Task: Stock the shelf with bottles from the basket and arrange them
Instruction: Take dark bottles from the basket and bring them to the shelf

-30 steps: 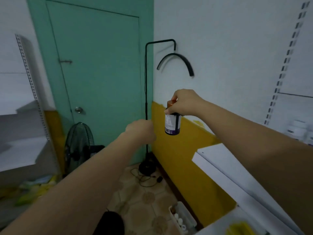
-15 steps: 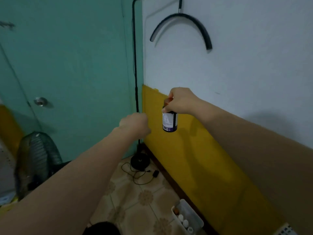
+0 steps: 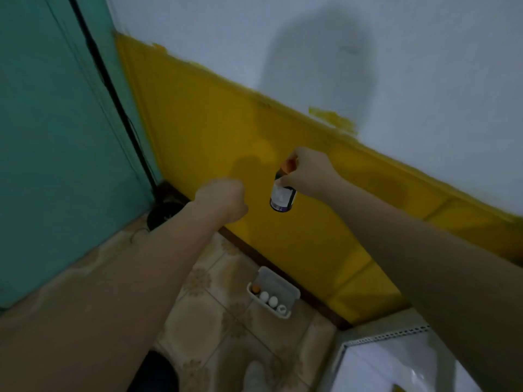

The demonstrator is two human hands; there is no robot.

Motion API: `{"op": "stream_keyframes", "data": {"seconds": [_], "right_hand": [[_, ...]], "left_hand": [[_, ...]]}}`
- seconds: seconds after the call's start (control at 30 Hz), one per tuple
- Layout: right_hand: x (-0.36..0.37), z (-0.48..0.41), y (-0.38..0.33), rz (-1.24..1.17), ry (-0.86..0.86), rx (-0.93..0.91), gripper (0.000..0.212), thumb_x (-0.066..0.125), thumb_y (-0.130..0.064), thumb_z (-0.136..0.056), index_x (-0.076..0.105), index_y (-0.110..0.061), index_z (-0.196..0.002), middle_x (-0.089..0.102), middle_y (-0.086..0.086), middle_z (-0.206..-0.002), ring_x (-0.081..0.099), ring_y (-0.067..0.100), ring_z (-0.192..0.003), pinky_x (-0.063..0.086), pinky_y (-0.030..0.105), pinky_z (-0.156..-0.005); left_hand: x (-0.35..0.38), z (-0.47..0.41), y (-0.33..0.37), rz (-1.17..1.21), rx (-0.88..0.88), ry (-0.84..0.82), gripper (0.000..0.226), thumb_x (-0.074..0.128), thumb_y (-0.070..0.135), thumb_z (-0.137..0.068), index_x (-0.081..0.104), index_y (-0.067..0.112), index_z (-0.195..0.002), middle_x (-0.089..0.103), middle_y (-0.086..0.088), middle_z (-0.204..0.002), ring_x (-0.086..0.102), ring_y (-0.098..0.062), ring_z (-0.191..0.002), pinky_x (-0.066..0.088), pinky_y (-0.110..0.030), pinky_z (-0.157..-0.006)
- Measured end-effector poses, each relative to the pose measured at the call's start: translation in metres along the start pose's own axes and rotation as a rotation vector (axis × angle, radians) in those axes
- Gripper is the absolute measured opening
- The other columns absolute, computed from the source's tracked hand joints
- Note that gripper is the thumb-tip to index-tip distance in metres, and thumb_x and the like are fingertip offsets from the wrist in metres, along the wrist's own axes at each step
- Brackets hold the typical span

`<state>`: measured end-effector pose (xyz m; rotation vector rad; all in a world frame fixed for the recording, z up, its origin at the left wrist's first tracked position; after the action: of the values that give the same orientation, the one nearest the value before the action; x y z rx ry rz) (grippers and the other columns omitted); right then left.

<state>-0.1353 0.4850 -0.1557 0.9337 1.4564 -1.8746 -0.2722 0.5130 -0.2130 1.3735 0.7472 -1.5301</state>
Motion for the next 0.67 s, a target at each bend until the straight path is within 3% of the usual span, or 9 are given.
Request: {"op": "stream_keyframes", "data": {"seconds": [0.1,0.2,0.3,0.37,0.47,0.6,0.67], "right_hand": [[0.04,-0.047,0.057,-0.024,-0.003,0.082,0.042,0.071,-0.023,-0.085,0.047,-0.007,-0.116,0.049,0.009,-0.102,0.048,0.021,-0.083,0.038,0.025,-0.055],[0.093,-0.086,0.108,0.007,-0.039,0.144,0.038,0.069,-0.02,-0.085,0.047,-0.007,-0.114,0.049,0.009,-0.103,0.048,0.023,-0.085,0.037,0.028,-0.055],[0.15,-0.121,0.157,0.028,-0.079,0.174,0.036,0.071,-0.02,-0.083,0.047,-0.009,-0.108,0.05,0.01,-0.105,0.049,0.027,-0.086,0.039,0.036,-0.059],[0.19,-0.138,0.191,0.035,-0.116,0.184,0.035,0.071,-0.018,-0.082,0.048,-0.009,-0.108,0.052,0.012,-0.107,0.051,0.029,-0.09,0.045,0.043,-0.069],[0.247,-0.155,0.246,0.015,-0.128,0.234,0.03,0.068,-0.013,-0.085,0.05,-0.008,-0.108,0.053,0.012,-0.108,0.052,0.03,-0.093,0.047,0.047,-0.079],[0.323,-0.175,0.318,-0.016,-0.1,0.281,0.024,0.066,-0.011,-0.086,0.053,-0.008,-0.106,0.056,0.012,-0.105,0.054,0.031,-0.092,0.048,0.047,-0.077],[0.368,-0.187,0.352,-0.014,-0.113,0.305,0.025,0.067,-0.01,-0.085,0.053,-0.007,-0.106,0.057,0.012,-0.106,0.054,0.031,-0.093,0.048,0.048,-0.079]], "left_hand": [[0.055,-0.047,0.01,-0.049,0.055,-0.026,0.025,0.053,0.025,-0.093,0.037,0.013,-0.078,0.035,-0.001,-0.069,0.042,-0.022,-0.068,0.03,-0.028,-0.051],[0.12,-0.085,0.012,-0.079,0.076,-0.103,0.016,0.05,0.026,-0.095,0.043,0.012,-0.094,0.031,-0.001,-0.072,0.041,-0.023,-0.073,0.033,-0.032,-0.06],[0.191,-0.122,0.007,-0.067,0.075,-0.233,0.025,0.048,0.028,-0.096,0.047,0.012,-0.115,0.051,-0.007,-0.099,0.052,-0.025,-0.087,0.04,-0.034,-0.067],[0.239,-0.142,0.0,-0.054,0.06,-0.311,0.033,0.048,0.03,-0.096,0.044,0.013,-0.124,0.053,-0.009,-0.113,0.054,-0.026,-0.093,0.043,-0.034,-0.069],[0.309,-0.164,-0.009,-0.062,0.05,-0.407,0.026,0.045,0.03,-0.097,0.048,0.014,-0.117,0.052,-0.008,-0.109,0.051,-0.025,-0.09,0.042,-0.034,-0.074],[0.404,-0.187,-0.015,-0.103,0.09,-0.509,0.036,0.042,0.033,-0.098,0.04,0.013,-0.127,0.046,-0.011,-0.124,0.048,-0.029,-0.113,0.04,-0.037,-0.088],[0.452,-0.199,-0.019,-0.101,0.108,-0.51,0.036,0.041,0.034,-0.098,0.04,0.012,-0.127,0.046,-0.011,-0.124,0.047,-0.029,-0.113,0.04,-0.037,-0.088]]}}
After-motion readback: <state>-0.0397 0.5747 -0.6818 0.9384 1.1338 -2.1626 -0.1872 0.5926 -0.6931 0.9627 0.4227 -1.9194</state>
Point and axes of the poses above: each hand's wrist, its own z-axis away from the middle knuckle, its own x-axis out of the palm, y = z × x, the point moved 10 cm from there along -z, towards the middle knuckle
